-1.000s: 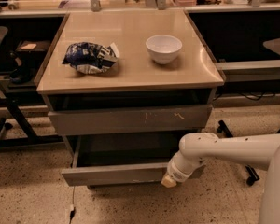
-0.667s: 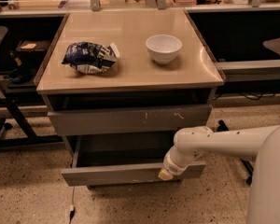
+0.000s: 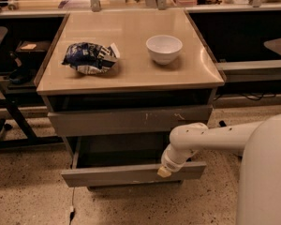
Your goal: Close middle drawer
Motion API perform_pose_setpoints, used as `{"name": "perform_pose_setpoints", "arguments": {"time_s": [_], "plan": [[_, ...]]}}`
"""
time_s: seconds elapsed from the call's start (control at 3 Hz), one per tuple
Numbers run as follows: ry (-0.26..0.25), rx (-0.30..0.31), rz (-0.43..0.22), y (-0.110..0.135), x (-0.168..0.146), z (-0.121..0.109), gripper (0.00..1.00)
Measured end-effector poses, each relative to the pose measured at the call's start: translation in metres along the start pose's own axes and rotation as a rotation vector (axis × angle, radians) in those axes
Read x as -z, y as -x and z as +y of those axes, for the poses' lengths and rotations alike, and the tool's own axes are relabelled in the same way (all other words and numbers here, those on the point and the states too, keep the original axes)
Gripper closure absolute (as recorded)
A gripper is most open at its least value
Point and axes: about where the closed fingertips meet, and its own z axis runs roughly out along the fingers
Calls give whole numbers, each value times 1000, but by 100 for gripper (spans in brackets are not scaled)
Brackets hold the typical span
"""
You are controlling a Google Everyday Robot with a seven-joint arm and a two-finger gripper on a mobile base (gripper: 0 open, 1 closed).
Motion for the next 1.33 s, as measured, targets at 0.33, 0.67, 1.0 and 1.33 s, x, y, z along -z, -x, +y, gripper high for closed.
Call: {"name": "perform_pose_setpoints", "arguments": {"time_s": [0.33, 0.67, 1.0, 1.33], "plan": [[0, 0, 0, 0, 0, 0, 59], [0, 0, 0, 0, 0, 0, 36], [0, 0, 0, 0, 0, 0, 13], [0, 0, 0, 0, 0, 0, 0]]}}
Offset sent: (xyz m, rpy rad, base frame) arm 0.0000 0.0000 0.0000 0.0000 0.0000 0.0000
